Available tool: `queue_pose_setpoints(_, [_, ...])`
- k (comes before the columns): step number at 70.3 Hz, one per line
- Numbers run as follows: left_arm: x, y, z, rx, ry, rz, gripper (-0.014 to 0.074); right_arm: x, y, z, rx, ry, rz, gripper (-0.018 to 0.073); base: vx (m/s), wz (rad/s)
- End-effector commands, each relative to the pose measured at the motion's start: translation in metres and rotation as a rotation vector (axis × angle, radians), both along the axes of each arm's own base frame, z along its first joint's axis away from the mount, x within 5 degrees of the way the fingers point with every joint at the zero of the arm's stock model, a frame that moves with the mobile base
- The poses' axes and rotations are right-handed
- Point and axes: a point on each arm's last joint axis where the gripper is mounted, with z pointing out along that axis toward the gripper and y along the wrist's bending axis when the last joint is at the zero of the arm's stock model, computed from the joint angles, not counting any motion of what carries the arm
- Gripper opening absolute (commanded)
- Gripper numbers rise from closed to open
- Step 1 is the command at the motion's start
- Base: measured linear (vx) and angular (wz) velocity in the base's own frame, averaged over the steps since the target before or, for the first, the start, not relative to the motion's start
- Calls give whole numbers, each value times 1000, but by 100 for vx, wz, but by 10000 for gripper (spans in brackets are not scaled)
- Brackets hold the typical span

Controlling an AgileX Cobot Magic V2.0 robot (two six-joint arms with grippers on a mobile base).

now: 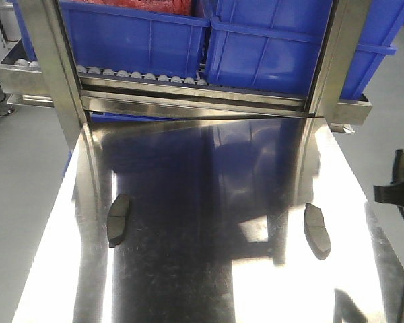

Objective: Move and align brake pads A on conveyor
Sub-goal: 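Lift the brake pad with the right gripper and withdraw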

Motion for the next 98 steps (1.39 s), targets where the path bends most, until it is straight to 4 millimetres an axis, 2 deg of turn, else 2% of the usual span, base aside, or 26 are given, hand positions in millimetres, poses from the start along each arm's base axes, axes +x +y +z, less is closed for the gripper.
queue_pose_setpoints(1, [3, -1, 17, -36, -115, 6, 146, -22, 1, 28, -26, -196, 19, -3, 0, 0])
queue_pose_setpoints(9, [3, -1, 17, -36, -115, 6, 146, -50, 3, 31, -29, -267, 19, -3, 0, 0])
queue_pose_setpoints(23, [3, -1, 17, -36, -115, 6, 146, -93, 5, 20, -24, -350, 16, -3, 0, 0])
queue_pose_setpoints(38, [3, -1, 17, -36, -115, 6, 146, -120, 6, 5, -4, -395, 11, -3, 0, 0])
queue_pose_setpoints(52, [3, -1, 17, -36, -115, 6, 146, -128, 7, 8, -7, -439, 11, -3, 0, 0])
queue_pose_setpoints(98, [3, -1, 17, -36, -115, 6, 146, -128, 7, 7, -2, -435, 10, -3, 0, 0])
